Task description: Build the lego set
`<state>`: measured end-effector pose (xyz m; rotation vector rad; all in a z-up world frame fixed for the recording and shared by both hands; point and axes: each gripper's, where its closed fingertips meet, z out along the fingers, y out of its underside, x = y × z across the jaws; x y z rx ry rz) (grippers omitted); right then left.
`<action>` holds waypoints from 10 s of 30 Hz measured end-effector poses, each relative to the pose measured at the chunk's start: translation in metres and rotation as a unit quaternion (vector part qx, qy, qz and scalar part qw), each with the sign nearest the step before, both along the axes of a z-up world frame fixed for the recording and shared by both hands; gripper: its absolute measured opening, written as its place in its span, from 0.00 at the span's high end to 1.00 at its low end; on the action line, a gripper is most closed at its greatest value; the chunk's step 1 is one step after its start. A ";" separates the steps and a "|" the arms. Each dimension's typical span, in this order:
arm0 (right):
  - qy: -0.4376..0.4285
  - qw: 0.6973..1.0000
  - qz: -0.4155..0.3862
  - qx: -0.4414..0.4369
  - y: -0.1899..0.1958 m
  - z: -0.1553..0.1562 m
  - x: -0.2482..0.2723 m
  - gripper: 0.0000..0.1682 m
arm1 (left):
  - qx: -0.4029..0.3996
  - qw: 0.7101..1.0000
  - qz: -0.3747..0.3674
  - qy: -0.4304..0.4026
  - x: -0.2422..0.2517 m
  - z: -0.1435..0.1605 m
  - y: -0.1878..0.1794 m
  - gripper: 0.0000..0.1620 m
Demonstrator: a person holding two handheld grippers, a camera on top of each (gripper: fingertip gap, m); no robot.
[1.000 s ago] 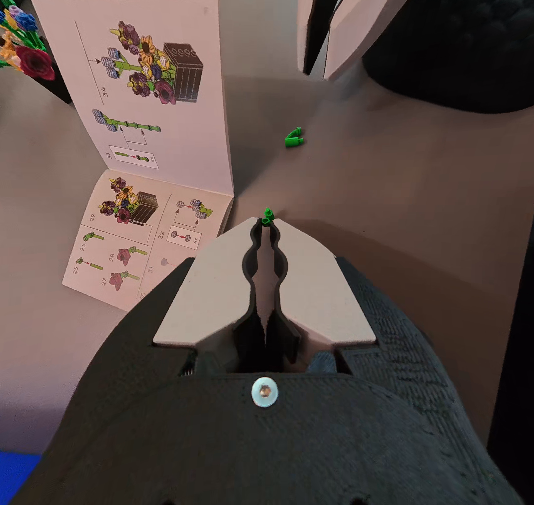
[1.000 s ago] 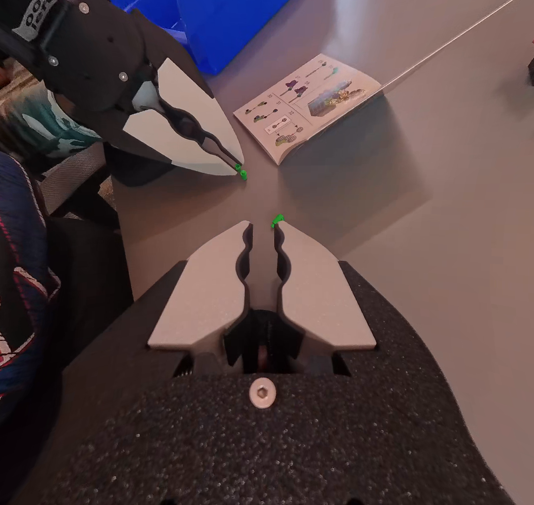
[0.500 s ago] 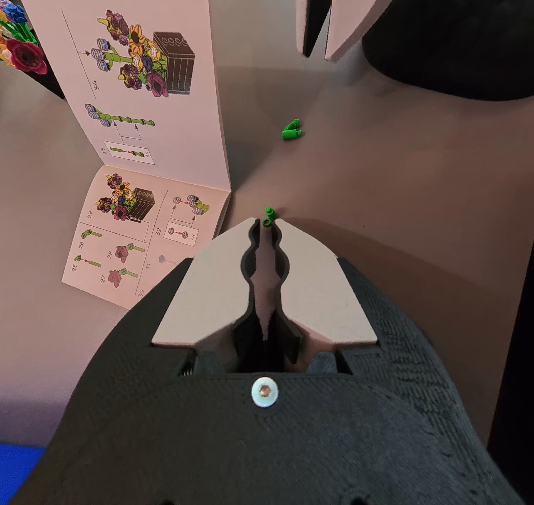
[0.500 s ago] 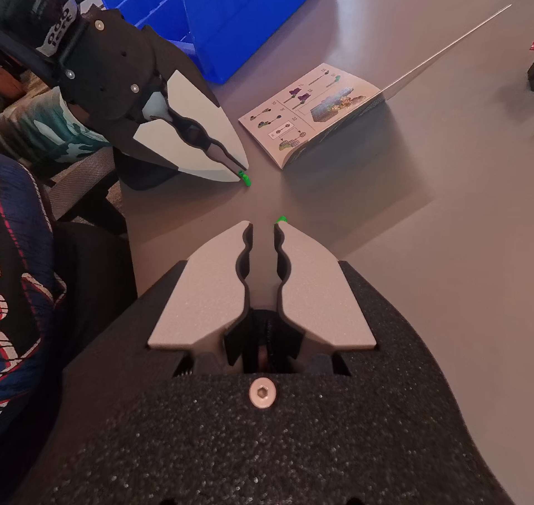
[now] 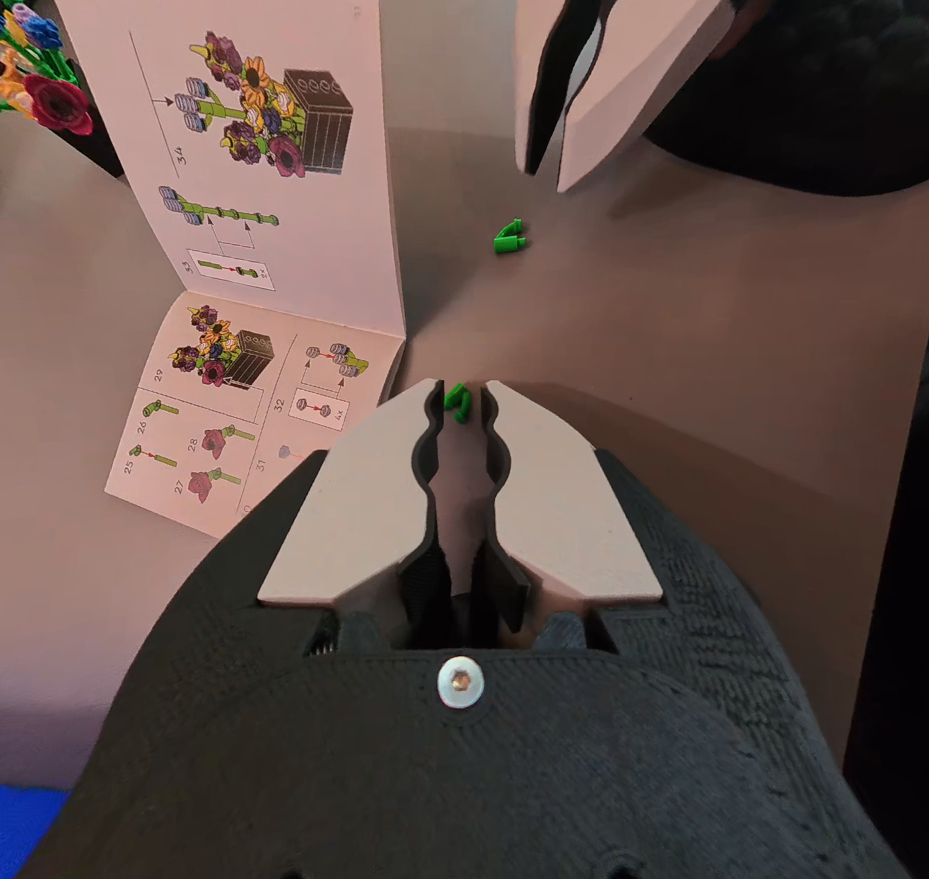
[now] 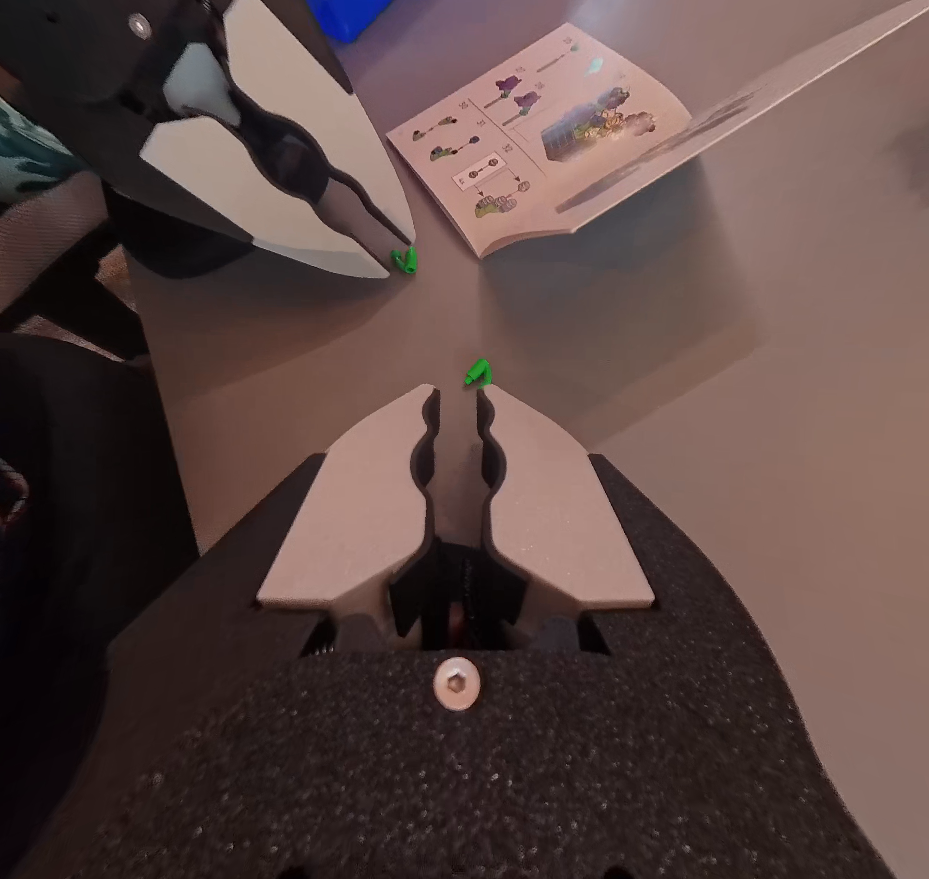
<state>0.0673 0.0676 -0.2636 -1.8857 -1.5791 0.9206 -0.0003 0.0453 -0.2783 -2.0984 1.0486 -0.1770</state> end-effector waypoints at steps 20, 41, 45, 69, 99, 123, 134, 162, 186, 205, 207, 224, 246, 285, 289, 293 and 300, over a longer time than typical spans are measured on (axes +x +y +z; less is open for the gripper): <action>-0.093 0.991 0.064 0.068 -0.010 -0.021 -0.021 0.93 | 0.055 0.994 0.037 -0.082 -0.029 0.044 -0.025 0.85; 0.127 0.981 0.119 0.089 -0.026 0.032 -0.027 0.88 | -0.067 0.974 0.194 0.099 -0.255 0.071 -0.040 0.84; 0.116 0.981 0.123 0.094 -0.028 0.028 -0.027 0.88 | -0.214 0.958 0.141 0.130 -0.270 0.032 -0.050 0.84; 0.119 0.982 0.119 0.085 -0.026 0.028 -0.027 0.89 | -0.248 0.951 0.096 0.156 -0.262 -0.004 -0.029 0.92; 0.116 0.984 0.112 0.080 -0.024 0.026 -0.028 0.89 | -0.153 0.984 -0.089 0.031 -0.043 0.039 -0.045 0.96; 0.125 0.984 0.112 0.065 -0.023 0.027 -0.028 0.89 | -0.207 0.973 -0.063 0.080 -0.034 -0.002 -0.041 0.87; 0.131 0.984 0.109 0.053 -0.022 0.029 -0.028 0.89 | -0.066 0.996 0.045 0.031 -0.153 0.108 -0.050 0.86; 0.138 0.984 0.102 0.050 -0.020 0.031 -0.027 0.89 | -0.260 0.958 0.069 0.104 -0.266 -0.001 0.010 0.93; 0.129 0.985 0.103 0.043 -0.021 0.029 -0.027 0.89 | -0.102 0.988 0.109 0.040 -0.222 0.084 -0.020 0.97; 0.429 0.872 0.192 0.138 -0.079 0.167 -0.080 0.91 | -0.080 0.703 -0.031 -0.706 -0.025 0.174 -0.059 0.97; 0.416 0.872 0.215 0.145 -0.085 0.167 -0.084 0.92 | -0.090 0.703 -0.031 -0.705 -0.022 0.172 -0.060 0.97; 0.361 0.883 0.233 0.190 -0.083 0.150 -0.096 0.96 | -0.114 0.682 -0.029 -0.722 -0.018 0.164 -0.057 0.97; 0.317 0.930 0.137 0.126 -0.045 0.107 -0.053 0.96 | -0.070 0.990 0.061 -0.105 -0.033 0.029 -0.045 0.88; 0.370 0.919 0.129 0.044 -0.050 0.114 -0.063 0.96 | -0.033 0.775 0.033 -0.630 -0.025 0.132 -0.026 0.97; 0.400 0.907 0.134 0.005 -0.056 0.125 -0.073 0.96 | -0.061 0.690 0.009 -0.721 -0.025 0.145 -0.037 0.98; 0.421 0.897 0.130 -0.032 -0.062 0.129 -0.080 0.96 | -0.080 0.643 0.007 -0.762 -0.025 0.144 -0.041 0.98; 0.427 0.899 0.090 -0.023 -0.061 0.125 -0.089 0.96 | -0.083 0.609 0.020 -0.789 -0.026 0.140 -0.041 0.98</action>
